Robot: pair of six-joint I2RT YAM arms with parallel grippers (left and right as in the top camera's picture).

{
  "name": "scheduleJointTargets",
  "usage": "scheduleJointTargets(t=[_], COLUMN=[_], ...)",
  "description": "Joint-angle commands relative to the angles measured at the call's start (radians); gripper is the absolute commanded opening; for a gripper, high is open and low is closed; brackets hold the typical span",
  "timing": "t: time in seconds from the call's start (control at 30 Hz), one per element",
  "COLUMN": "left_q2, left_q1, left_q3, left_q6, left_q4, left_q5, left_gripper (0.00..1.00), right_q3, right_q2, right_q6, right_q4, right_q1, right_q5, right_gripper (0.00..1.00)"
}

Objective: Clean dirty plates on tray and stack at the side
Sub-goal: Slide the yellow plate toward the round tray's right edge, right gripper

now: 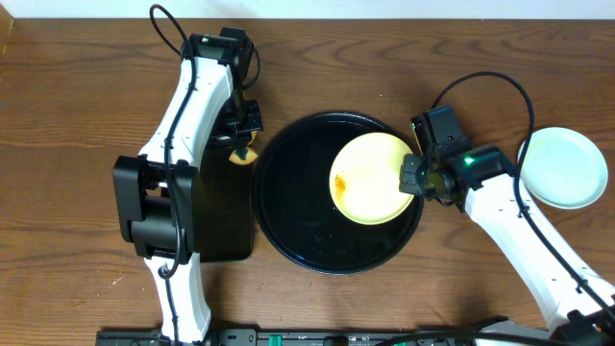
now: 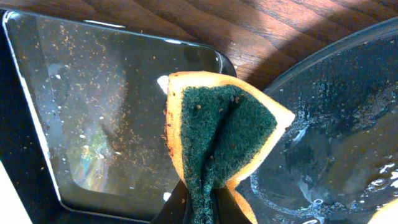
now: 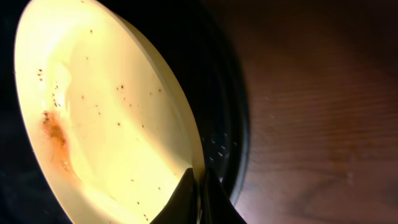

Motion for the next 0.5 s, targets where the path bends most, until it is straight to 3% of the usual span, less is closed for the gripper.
scheduleJointTargets(t=[0.0, 0.27, 0.47], left_q2=[-0.026, -0.026, -0.026], left_q1=[0.002, 0.002, 0.002], left_q3=[0.012, 0.012, 0.012], left_q6=[0.028, 0.062, 0.062], left_q4=[-0.008, -0.008, -0.008], left_q5=[0.006, 0.036, 0.037], left_gripper=[0.07, 0.08, 0.07], right_q3=[0.002, 0.002, 0.002], right_q2=[-0.026, -0.026, -0.026], right_q6=[-0.058, -0.160, -0.138], right_q4=[-0.047, -0.150, -0.229], right_q1=[0.005, 0.080, 0.149], right_q5=[0.060, 0.097, 0.122], right_gripper=[0.02, 0.01, 0.02])
